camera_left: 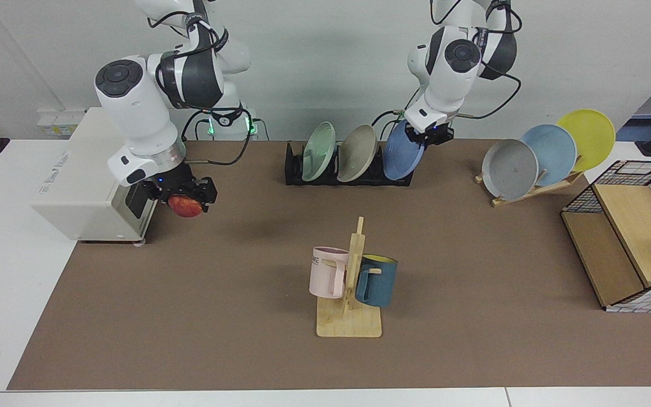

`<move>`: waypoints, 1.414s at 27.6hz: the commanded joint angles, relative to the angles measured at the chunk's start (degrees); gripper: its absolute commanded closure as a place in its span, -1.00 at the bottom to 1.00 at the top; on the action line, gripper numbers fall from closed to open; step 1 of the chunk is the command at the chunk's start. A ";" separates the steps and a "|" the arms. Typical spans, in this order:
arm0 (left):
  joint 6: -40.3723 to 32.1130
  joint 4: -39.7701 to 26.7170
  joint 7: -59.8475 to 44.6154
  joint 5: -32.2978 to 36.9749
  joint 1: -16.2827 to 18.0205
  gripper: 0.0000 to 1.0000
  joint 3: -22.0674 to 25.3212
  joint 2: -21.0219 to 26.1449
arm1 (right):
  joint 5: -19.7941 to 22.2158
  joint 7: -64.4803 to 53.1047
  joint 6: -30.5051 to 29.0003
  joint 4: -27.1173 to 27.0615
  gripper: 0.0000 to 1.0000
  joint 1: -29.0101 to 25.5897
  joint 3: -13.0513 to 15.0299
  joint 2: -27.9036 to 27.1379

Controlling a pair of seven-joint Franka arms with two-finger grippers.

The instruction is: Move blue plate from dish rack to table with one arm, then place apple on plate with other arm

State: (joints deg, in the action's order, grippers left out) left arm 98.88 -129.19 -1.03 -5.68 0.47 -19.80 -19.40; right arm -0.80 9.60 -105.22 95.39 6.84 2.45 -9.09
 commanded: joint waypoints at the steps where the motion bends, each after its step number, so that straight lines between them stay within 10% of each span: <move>1: -2.82 6.23 0.51 2.16 1.02 1.00 2.22 0.94 | -0.52 -0.81 0.90 -0.38 1.00 -0.60 -0.26 0.12; 12: 9.91 11.60 0.24 -14.43 1.37 1.00 6.88 11.57 | -0.60 -0.81 0.46 -0.38 1.00 -0.68 -0.35 0.12; 23: 25.12 11.51 1.91 -27.45 0.76 1.00 2.05 22.20 | -0.60 -0.81 0.46 -0.30 1.00 -0.68 -0.35 0.12; 39: 33.48 9.05 7.63 -27.46 -2.67 1.00 -2.79 27.66 | -0.43 -0.72 0.19 0.76 1.00 -0.25 -0.26 0.21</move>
State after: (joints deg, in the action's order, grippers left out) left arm 130.35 -119.33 4.85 -32.98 -0.35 -22.70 8.60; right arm -0.80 9.60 -105.22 95.91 6.83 2.45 -9.15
